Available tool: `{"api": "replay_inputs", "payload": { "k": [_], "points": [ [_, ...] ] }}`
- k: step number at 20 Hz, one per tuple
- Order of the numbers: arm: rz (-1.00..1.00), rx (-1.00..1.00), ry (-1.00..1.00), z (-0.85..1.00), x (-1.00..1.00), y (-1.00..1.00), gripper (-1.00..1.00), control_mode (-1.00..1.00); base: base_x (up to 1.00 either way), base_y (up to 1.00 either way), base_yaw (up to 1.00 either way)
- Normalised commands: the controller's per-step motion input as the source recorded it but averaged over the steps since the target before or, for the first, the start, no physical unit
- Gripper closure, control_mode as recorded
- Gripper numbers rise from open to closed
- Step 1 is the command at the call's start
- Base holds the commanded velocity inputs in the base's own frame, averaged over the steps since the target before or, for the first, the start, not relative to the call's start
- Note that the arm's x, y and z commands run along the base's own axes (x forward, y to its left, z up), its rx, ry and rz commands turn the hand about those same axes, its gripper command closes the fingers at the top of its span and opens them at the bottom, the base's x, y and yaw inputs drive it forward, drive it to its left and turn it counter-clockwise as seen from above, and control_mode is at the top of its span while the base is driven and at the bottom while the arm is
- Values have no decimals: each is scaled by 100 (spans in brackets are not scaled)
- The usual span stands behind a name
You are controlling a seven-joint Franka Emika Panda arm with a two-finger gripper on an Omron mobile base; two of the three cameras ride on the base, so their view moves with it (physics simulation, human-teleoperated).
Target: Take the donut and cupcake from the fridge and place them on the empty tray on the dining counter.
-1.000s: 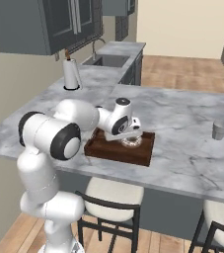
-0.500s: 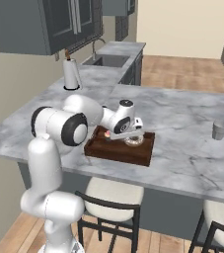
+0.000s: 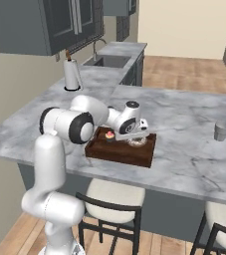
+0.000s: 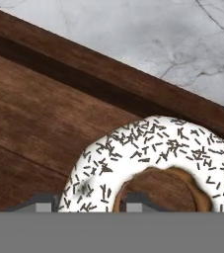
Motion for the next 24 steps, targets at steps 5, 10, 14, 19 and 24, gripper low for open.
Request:
{"api": "replay_inputs", "payload": {
  "k": [5, 10, 14, 19, 24],
  "points": [
    [0, 0, 0, -6, -13, 0, -100, -100, 0, 0, 0],
    [-1, 0, 0, 17, -28, 0, -100, -100, 0, 0, 0],
    [0, 0, -2, 35, -22, 7, -100, -100, 0, 0, 0],
    [0, -3, -25, 80, -59, 4, -100, -100, 0, 0, 0],
    [-2, -9, -36, 98, -81, 0, -100, -100, 0, 0, 0]
  ]
}}
